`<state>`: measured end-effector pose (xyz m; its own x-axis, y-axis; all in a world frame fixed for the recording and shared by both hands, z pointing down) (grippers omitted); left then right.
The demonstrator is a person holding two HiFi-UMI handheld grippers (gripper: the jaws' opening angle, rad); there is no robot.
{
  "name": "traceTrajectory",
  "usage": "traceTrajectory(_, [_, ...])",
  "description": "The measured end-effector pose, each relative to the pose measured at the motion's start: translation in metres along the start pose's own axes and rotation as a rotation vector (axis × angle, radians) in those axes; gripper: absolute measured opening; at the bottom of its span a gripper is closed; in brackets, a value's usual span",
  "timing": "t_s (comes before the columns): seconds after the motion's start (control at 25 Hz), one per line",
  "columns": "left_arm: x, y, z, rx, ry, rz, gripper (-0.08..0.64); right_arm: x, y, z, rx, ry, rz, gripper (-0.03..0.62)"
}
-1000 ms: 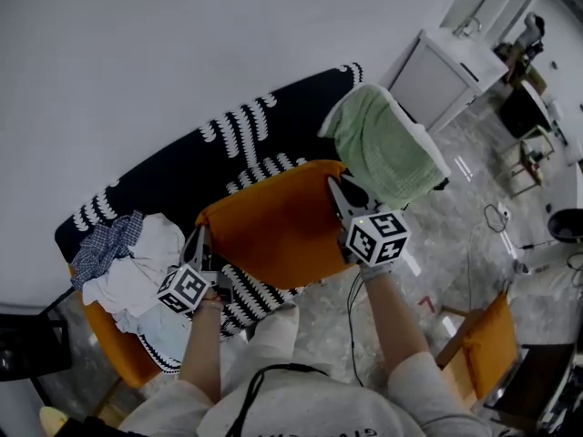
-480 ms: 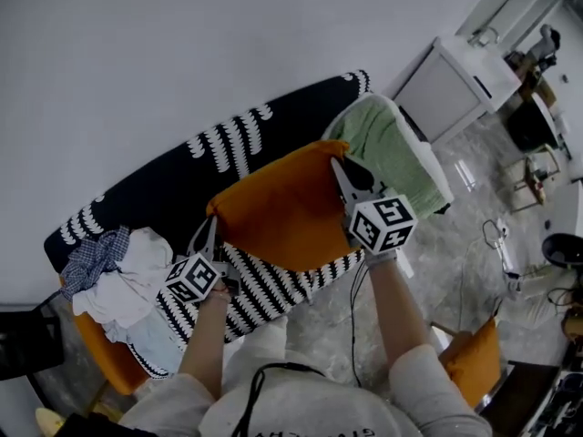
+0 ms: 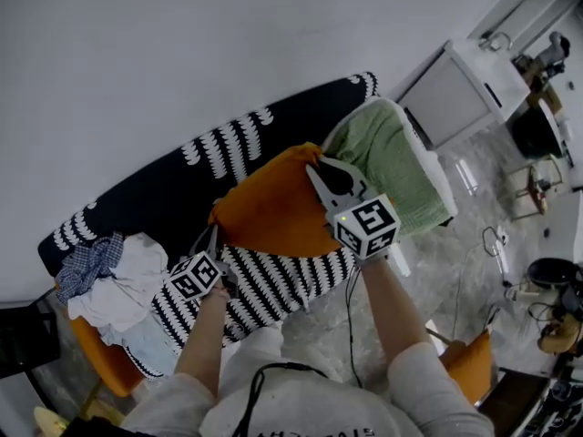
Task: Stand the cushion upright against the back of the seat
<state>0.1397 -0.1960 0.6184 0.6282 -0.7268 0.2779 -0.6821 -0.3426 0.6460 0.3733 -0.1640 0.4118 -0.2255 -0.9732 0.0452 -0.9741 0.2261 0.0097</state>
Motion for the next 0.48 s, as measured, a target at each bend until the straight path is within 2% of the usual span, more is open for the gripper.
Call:
traceTrajectory(0.12, [-0.019, 0.031, -0.004, 0.108, 0.037, 0.079, 0.049, 0.019, 0.027, -0.01, -0.005, 0.01, 0.079, 0.043])
traceTrajectory(0.24, [-0.041, 0.05, 0.004, 0.144, 0.016, 0.126, 0.05, 0.041, 0.055, -0.023, 0.003, 0.041, 0.151, 0.043])
traceTrajectory(0.36, [-0.058, 0.048, 0.022, 0.177, -0.039, 0.104, 0.051, 0.058, 0.084, -0.036, 0.017, 0.07, 0.218, 0.043])
traceTrajectory(0.48, [-0.07, 0.03, 0.043, 0.213, -0.115, 0.042, 0.051, 0.07, 0.114, -0.049, 0.009, 0.094, 0.294, 0.041])
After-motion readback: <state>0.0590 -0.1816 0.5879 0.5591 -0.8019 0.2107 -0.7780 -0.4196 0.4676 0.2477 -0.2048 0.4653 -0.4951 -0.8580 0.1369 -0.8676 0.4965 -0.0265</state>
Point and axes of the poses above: the fingertips, and each gripper's own axes: x forward along the fingers, y to its left, z out of its top, the point moved 1 cm from there along -x, backward along the fingers, and after that the axes turned 12 degrees about -y, right-handed, at the moved point
